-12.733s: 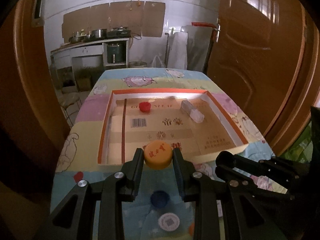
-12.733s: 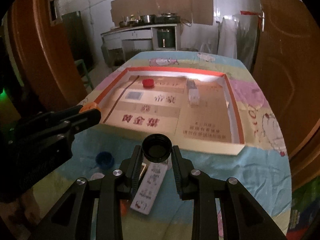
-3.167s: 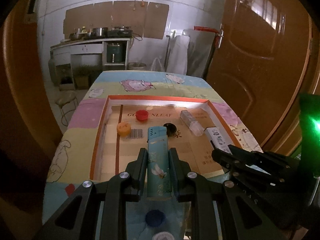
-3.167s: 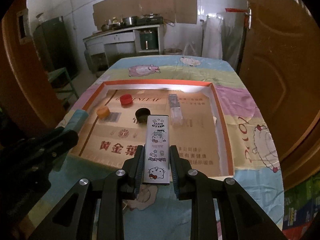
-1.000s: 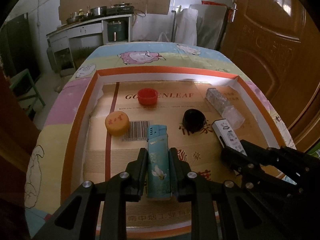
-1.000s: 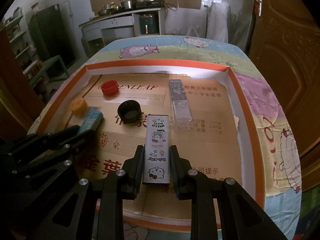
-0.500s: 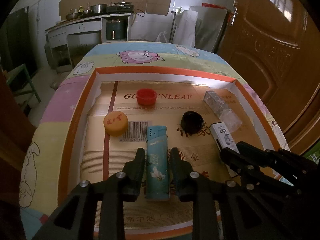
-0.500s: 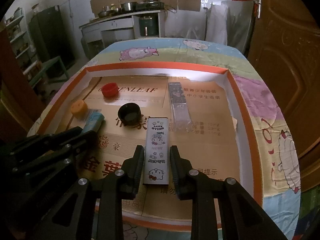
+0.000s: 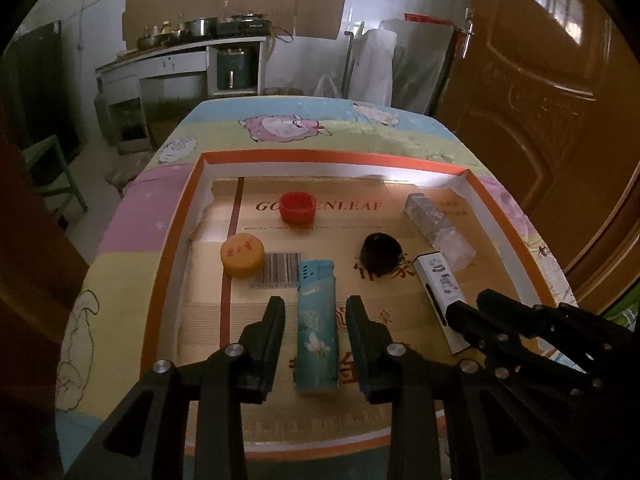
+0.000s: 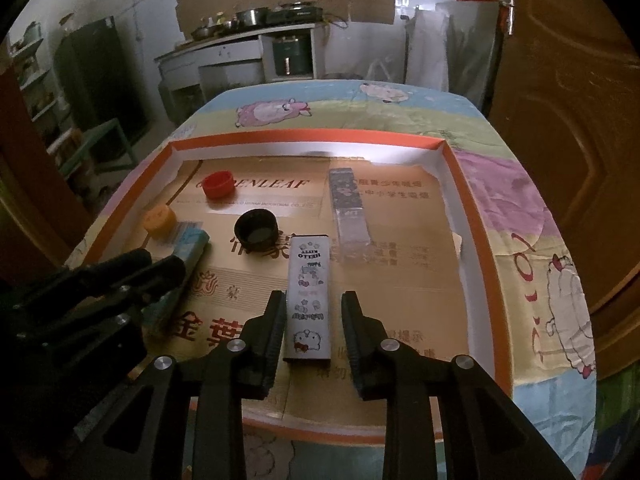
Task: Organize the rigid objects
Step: 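Open both grippers to release the lighter and box in the tray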
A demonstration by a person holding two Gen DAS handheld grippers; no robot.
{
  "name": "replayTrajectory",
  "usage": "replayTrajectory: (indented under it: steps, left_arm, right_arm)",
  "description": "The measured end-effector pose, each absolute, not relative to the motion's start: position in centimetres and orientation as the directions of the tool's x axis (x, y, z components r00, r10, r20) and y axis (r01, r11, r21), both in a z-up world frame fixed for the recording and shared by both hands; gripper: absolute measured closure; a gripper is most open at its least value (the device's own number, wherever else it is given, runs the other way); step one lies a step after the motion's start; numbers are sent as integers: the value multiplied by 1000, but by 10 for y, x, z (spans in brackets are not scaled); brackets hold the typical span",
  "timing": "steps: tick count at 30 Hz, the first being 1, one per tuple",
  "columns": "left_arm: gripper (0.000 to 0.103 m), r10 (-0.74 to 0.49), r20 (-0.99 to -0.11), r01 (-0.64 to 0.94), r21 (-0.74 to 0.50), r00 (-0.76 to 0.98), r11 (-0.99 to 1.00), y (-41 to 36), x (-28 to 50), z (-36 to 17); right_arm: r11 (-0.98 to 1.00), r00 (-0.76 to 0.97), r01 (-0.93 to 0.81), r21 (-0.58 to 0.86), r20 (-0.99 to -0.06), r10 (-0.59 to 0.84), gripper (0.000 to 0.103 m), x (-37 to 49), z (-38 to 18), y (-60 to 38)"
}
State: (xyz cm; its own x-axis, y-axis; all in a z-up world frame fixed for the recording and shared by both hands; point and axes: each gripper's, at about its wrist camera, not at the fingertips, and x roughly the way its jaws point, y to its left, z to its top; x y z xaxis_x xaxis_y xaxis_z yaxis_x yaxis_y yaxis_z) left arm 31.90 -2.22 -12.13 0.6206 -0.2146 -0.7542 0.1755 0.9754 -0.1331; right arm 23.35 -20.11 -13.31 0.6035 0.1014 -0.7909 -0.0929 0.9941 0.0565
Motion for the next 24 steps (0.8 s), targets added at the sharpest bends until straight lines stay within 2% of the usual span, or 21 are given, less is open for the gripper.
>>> replayTrajectory:
  steps: [17,18,19,24]
  left_arm:
    - [71,-204,-716,164,-126,667,978,-13,279,-94]
    - [71,-202,-714,163,-124,670,979,-13,277,-92]
    - [71,-200,-712,162,-122,674,979,-13,274,-91]
    - [71,-197,-702,161,-118,684,980,-10,263,-84]
  right_arm:
    - [995,627,-87,50,-773,94,73,196,-113,-204]
    - [995,629,-87,49,-772,93,68,194,-112,-204]
    - [995,632,-88,48,-769,93,59,191,-110,-204]
    - [995,642,-93,43,-761,93,57,177,-103,-203]
